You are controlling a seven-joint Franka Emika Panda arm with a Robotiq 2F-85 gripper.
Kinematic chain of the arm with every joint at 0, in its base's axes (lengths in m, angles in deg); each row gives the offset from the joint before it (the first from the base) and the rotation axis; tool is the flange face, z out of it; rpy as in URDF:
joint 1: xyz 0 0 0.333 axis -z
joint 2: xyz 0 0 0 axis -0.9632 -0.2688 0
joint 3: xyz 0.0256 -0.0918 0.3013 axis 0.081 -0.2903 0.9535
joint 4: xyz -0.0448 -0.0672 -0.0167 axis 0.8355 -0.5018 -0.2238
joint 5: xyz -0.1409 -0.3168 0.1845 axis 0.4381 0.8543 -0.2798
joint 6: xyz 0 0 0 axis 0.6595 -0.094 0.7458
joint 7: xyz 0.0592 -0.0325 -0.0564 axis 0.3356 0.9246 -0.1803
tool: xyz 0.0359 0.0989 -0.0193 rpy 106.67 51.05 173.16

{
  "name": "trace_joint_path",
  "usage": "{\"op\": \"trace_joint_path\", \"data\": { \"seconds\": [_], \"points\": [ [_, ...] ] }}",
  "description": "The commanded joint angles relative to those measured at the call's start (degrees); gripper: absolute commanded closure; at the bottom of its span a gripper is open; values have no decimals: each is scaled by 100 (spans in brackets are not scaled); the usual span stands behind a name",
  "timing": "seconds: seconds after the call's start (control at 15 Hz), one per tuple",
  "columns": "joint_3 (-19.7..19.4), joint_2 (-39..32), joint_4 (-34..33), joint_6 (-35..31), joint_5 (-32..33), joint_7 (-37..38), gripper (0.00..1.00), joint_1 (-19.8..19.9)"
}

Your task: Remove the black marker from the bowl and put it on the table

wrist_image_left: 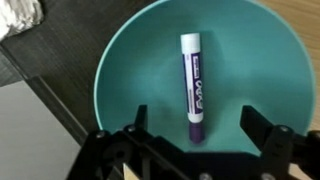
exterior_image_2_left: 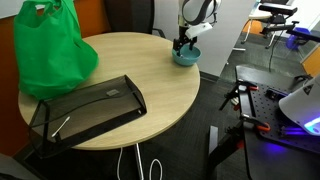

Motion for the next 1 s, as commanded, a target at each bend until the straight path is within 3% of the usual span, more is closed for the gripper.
{"op": "trace_joint_path", "data": {
  "seconds": [0.0, 0.33, 0.6, 0.67, 0.93],
  "points": [
    [24, -282, -186, 2, -176, -305, 24, 27],
    [71, -567, -335, -72, -244, -381, 64, 65],
    [26, -380, -264, -61, -233, -541, 95, 26],
    [-87, -267, -169, -63, -93, -572, 99, -58],
    [-492, 395, 109, 137, 366, -529, 95, -326]
  ]
}}
